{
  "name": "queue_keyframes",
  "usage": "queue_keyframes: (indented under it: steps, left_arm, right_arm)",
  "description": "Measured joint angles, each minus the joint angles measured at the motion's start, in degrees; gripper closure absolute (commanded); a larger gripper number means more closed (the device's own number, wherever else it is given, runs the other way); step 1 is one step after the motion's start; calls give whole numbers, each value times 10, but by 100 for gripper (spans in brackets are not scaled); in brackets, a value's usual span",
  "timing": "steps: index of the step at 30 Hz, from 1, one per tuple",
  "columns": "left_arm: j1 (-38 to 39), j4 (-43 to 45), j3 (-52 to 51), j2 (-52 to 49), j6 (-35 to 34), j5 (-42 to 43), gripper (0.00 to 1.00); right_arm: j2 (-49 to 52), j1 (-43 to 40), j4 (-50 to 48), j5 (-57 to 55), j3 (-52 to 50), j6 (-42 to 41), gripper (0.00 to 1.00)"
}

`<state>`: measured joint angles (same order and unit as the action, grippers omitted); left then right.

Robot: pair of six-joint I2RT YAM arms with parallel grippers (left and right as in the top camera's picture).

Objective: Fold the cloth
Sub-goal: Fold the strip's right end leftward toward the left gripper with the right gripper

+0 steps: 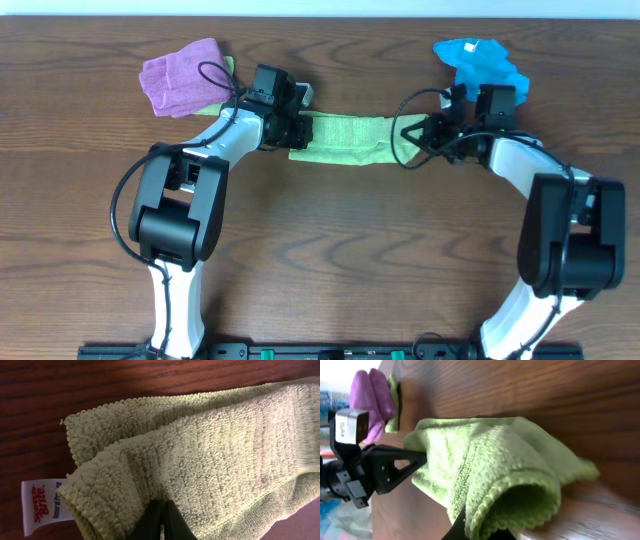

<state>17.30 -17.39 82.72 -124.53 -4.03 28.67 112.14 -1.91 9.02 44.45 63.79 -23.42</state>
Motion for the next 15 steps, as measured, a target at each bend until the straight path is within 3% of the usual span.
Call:
queue_keyframes:
  steps: [15]
  left_arm:
    - [0, 0, 0, 0, 0, 0, 94]
  right_arm:
    - [0, 70, 4, -23, 52, 5, 99]
